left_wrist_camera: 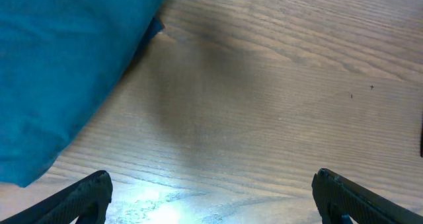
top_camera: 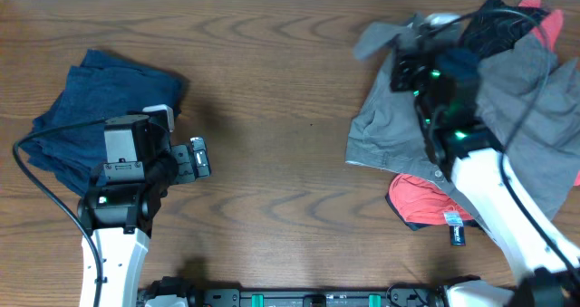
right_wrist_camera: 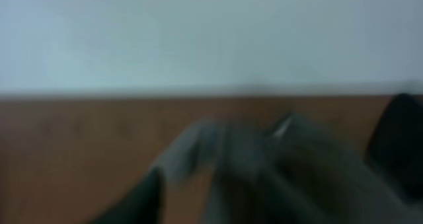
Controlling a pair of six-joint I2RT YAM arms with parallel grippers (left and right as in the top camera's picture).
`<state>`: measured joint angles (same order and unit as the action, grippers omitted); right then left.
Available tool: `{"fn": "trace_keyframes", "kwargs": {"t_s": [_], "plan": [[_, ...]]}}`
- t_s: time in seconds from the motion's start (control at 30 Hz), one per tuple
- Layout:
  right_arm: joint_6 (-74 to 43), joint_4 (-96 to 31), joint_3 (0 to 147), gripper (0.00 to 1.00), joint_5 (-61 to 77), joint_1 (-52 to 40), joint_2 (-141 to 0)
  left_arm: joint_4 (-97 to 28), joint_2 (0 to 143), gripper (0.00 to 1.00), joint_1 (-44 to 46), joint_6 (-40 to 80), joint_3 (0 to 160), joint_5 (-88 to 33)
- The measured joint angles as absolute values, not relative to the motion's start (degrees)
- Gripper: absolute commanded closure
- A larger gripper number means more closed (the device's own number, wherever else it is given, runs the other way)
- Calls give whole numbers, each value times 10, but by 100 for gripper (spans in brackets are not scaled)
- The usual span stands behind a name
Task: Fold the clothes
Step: 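Grasp the grey shorts with the right gripper and lift them, then grasp the grey shorts edge with the left gripper and pull leftward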
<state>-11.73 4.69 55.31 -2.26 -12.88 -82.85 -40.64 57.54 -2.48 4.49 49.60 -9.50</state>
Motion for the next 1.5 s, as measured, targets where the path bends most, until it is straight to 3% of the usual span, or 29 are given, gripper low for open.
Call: {"fn": "trace_keyframes", "kwargs": {"t_s": [0.03, 0.1, 0.43, 0.8, 1.4, 1.5], "plan": [[-124, 19, 553, 13, -18, -130, -841, -406, 575, 2, -25, 45, 496, -97], [-127, -22, 552, 1, -23, -129, -850, -405, 575, 2, -25, 45, 496, -104], [-130, -205, 551, 1, -131, -35, -758, -344, 607, 2, -11, 88, 496, -192], [-130, -408, 553, 1, -157, 86, -703, -191, 795, 2, 163, 184, 496, -234], [-130, -452, 553, 1, -157, 97, -703, 204, 1082, 0, 385, 390, 505, -242], [-130, -452, 553, 1, -157, 97, -703, 253, 1103, 14, 413, 407, 507, -242]]}}
